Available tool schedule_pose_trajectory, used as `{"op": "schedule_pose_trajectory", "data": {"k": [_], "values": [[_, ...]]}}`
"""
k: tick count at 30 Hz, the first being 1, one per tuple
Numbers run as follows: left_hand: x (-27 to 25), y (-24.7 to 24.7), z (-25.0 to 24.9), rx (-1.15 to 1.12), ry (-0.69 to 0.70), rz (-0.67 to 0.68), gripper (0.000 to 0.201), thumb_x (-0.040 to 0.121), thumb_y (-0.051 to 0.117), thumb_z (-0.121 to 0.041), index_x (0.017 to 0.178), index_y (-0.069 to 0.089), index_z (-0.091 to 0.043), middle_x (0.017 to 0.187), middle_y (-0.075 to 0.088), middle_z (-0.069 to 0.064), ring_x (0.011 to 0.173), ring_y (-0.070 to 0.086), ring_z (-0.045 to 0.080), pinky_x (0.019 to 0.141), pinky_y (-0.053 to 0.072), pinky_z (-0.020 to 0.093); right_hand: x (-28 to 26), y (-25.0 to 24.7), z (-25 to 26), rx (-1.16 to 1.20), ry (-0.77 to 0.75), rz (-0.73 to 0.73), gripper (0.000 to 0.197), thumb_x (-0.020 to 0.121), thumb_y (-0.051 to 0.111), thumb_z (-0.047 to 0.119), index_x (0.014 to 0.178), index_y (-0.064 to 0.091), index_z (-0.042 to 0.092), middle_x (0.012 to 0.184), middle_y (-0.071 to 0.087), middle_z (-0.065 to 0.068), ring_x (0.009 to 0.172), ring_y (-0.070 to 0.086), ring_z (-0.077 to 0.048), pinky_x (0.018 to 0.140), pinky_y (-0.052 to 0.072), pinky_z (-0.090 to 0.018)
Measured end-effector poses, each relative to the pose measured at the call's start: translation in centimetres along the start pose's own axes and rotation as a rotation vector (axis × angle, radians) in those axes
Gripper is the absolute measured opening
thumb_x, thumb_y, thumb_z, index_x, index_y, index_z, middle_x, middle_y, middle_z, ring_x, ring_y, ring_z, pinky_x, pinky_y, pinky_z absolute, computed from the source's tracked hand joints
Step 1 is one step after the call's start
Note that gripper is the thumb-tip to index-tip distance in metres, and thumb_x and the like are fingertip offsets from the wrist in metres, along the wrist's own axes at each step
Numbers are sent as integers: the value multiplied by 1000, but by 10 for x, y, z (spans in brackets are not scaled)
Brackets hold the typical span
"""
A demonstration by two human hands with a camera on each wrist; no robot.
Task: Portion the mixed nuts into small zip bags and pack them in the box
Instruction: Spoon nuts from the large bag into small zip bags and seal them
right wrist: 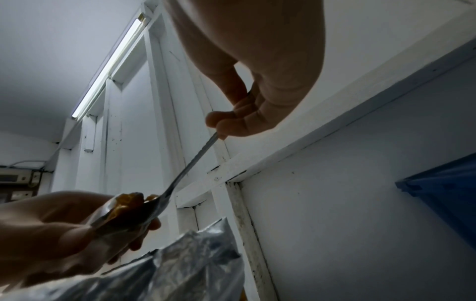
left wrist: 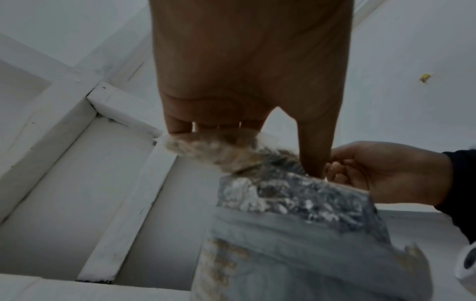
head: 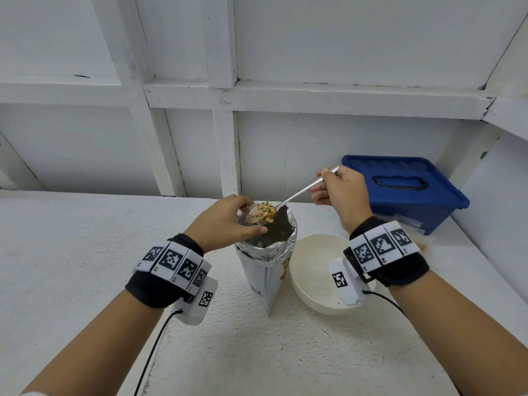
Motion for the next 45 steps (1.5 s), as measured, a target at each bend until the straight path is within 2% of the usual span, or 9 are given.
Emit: {"op": "schedule_pose_trajectory", "data": {"k": [9, 14, 16, 20, 24, 29, 35, 41, 45], "values": [[-7, 4, 1, -273, -52, -165, 47, 78, 70, -37, 117, 52, -17, 86, 53, -16, 75, 52, -4, 58, 39, 10, -17, 28, 38, -166, -380, 96, 16, 96, 46, 17, 93, 58, 8, 65, 61, 2, 50, 60, -1, 56, 55, -21], [-11, 6, 9, -387, -79, -208, 41, 79, 69, -36, 111, 51, -19, 85, 56, -5, 62, 54, 8, 41, 43, 24, -25, 25, 56, -231, -660, 86, 17, 96, 48, 17, 93, 59, 4, 67, 60, 5, 58, 64, -6, 56, 56, -27], [-12, 6, 13, -387, -87, -207, 40, 80, 68, -37, 112, 51, -20, 89, 60, 1, 64, 58, 21, 53, 48, 26, -24, 17, 58, -201, -693, 50, 14, 96, 48, 16, 92, 58, 7, 69, 61, 5, 58, 63, -4, 54, 54, -24], [-16, 4, 20, -397, -106, -206, 35, 80, 67, -36, 109, 52, -23, 83, 62, -1, 68, 58, 12, 53, 46, 13, -20, -1, 53, -180, -661, -29, 11, 96, 47, 15, 91, 57, 10, 71, 61, 6, 57, 62, -1, 53, 52, -20], [-17, 5, 20, -400, -125, -143, 33, 81, 67, -35, 108, 53, -20, 75, 64, -3, 59, 60, 33, 51, 51, 35, -23, 5, 24, -426, -611, 82, 15, 96, 47, 15, 91, 58, 7, 72, 64, -11, 63, 64, -24, 58, 54, -42], [-16, 6, 22, -397, -118, -125, 34, 80, 68, -36, 107, 54, -20, 85, 64, -7, 70, 65, 37, 60, 55, 45, -29, 33, -25, -641, -557, 357, 20, 95, 48, 19, 104, 63, 11, 83, 68, -9, 70, 62, -22, 65, 51, -35], [-14, 7, 24, -388, -122, -127, 36, 79, 69, -37, 108, 55, -20, 87, 65, -8, 74, 66, 31, 66, 55, 40, -29, 52, -44, -866, -514, 505, 24, 96, 44, 23, 112, 62, 19, 102, 64, -9, 93, 56, -24, 76, 44, -31], [-10, 10, 28, -367, -112, -128, 36, 79, 69, -39, 106, 55, -21, 83, 65, -10, 68, 63, 8, 60, 47, 17, -29, 51, -45, -783, -444, 537, 22, 95, 47, 21, 106, 65, 14, 100, 67, -8, 91, 58, -22, 78, 48, -33], [-8, 11, 29, -367, -105, -112, 36, 78, 69, -40, 106, 53, -24, 90, 65, -10, 78, 65, 9, 67, 51, 20, -27, 48, -41, -681, -342, 497, 22, 95, 47, 22, 98, 65, 10, 88, 67, -10, 82, 60, -22, 72, 48, -33]]}}
Point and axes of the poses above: each hand's wrist, its own x-axis towards the middle knuckle, its own y-axis out of the palm, z = x × y, the point moved 3 cm from there along x, towards the middle knuckle
